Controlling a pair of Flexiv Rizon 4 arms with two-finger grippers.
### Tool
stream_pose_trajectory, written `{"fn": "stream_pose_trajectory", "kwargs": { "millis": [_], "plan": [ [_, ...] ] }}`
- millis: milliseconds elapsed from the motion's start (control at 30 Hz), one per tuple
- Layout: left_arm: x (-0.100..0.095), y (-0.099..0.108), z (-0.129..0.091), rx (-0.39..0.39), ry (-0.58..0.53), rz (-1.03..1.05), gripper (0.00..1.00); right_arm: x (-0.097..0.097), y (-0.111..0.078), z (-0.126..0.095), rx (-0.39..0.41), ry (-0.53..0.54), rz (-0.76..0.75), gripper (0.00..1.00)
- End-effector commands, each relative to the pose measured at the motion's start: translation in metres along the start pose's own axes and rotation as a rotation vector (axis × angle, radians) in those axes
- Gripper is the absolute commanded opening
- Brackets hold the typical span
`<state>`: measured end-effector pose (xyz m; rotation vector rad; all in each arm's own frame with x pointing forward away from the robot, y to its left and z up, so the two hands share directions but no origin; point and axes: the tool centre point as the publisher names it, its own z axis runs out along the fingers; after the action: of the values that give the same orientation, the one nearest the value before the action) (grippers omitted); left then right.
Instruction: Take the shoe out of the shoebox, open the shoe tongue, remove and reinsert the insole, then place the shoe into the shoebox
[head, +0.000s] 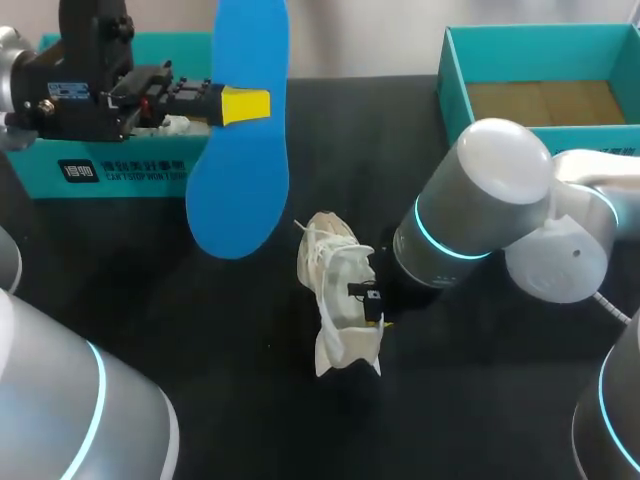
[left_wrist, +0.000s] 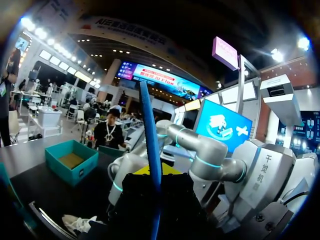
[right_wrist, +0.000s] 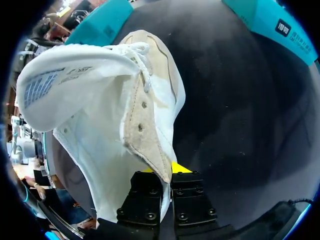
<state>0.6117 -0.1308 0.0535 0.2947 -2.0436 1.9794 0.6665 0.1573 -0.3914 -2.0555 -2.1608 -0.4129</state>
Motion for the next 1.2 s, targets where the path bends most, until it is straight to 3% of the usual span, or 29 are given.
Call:
{"fn": "stream_pose_trajectory", "kwargs": {
  "millis": [33, 100, 200, 267, 400, 567, 967, 1200],
  "plan": [
    [0.001, 0.000, 0.000, -0.001, -0.002, 0.000, 0.00, 0.001, 0.000, 0.003, 0.001, 0.001, 0.001, 0.03],
    [0.001, 0.000, 0.000, -0.001, -0.002, 0.000, 0.00, 0.001, 0.000, 0.004, 0.001, -0.002, 0.001, 0.24],
    [0.001, 0.000, 0.000, -0.001, -0.002, 0.000, 0.00, 0.002, 0.002, 0.004, 0.003, -0.009, 0.000, 0.49],
    [0.001, 0.000, 0.000, -0.001, -0.002, 0.000, 0.00, 0.003, 0.003, 0.004, 0.005, -0.013, -0.004, 0.98],
    [0.001, 0.000, 0.000, -0.001, -0.002, 0.000, 0.00, 0.007, 0.005, -0.006, 0.004, -0.023, -0.005, 1.00],
    [0.001, 0.000, 0.000, -0.001, -0.002, 0.000, 0.00, 0.015, 0.008, -0.033, -0.011, -0.034, 0.003, 1.00],
    [0.001, 0.000, 0.000, -0.001, -0.002, 0.000, 0.00, 0.022, 0.005, -0.092, -0.120, 0.097, -0.029, 1.00],
    [0.001, 0.000, 0.000, -0.001, -0.002, 0.000, 0.00, 0.022, 0.005, -0.092, -0.120, 0.097, -0.029, 1.00]
  ]
}}
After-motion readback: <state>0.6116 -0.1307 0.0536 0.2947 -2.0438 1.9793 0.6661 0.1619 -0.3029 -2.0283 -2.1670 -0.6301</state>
